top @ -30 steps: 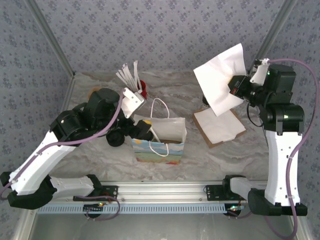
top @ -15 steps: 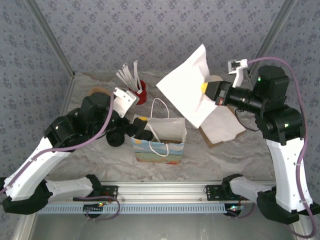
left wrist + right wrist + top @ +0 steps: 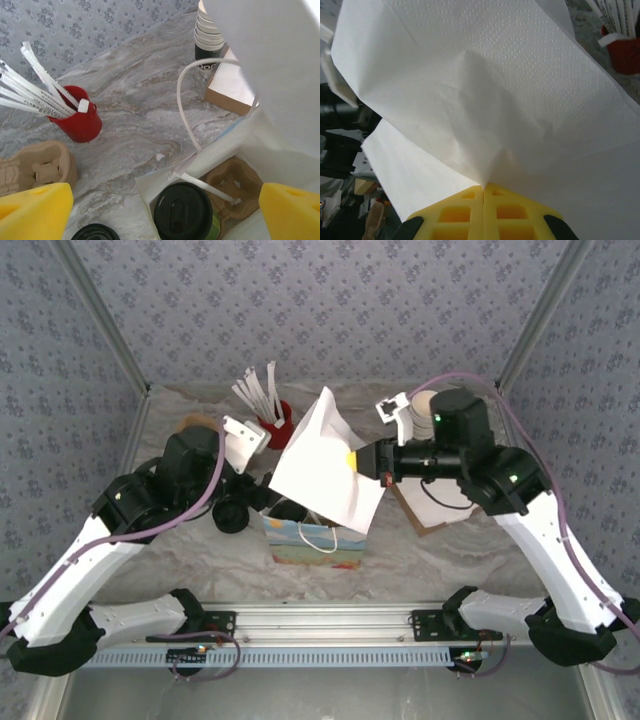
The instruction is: Pack the takeout coffee
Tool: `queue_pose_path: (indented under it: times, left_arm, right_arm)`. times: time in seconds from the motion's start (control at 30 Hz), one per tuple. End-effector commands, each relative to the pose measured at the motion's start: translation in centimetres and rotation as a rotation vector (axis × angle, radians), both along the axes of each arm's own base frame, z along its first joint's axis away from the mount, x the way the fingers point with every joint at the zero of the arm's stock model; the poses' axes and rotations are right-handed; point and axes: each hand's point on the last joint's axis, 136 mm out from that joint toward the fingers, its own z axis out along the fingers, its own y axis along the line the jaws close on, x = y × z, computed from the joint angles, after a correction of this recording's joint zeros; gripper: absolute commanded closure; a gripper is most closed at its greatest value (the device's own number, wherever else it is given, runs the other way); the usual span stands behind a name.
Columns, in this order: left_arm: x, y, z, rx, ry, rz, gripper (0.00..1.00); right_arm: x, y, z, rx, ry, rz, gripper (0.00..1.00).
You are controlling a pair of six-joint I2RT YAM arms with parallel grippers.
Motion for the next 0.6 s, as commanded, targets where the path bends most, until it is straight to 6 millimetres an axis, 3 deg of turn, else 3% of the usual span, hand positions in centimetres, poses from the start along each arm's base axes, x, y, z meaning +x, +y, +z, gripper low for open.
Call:
queue_pose_path:
  times: [0.0,0.27,0.57]
  left_arm:
    - [-0.2,0.4,0.1,-0.052,0.017,0.012,0.04]
    - [0.1,1.7,-1.5,-0.053,0.057,0.050,0.04]
    - [0.5,2.9,-2.0,-0.081,0.083,0.080,0.04]
  right_arm:
    - [0.7,0.8,-1.9,-0.059,-0.035,0.008,1.00]
    - [0.4,2.7,-6.8,-0.200,-0.008,0.092,1.00]
    - [-0.6,3.9,-11.0,-0.305,0.027,0.186,1.00]
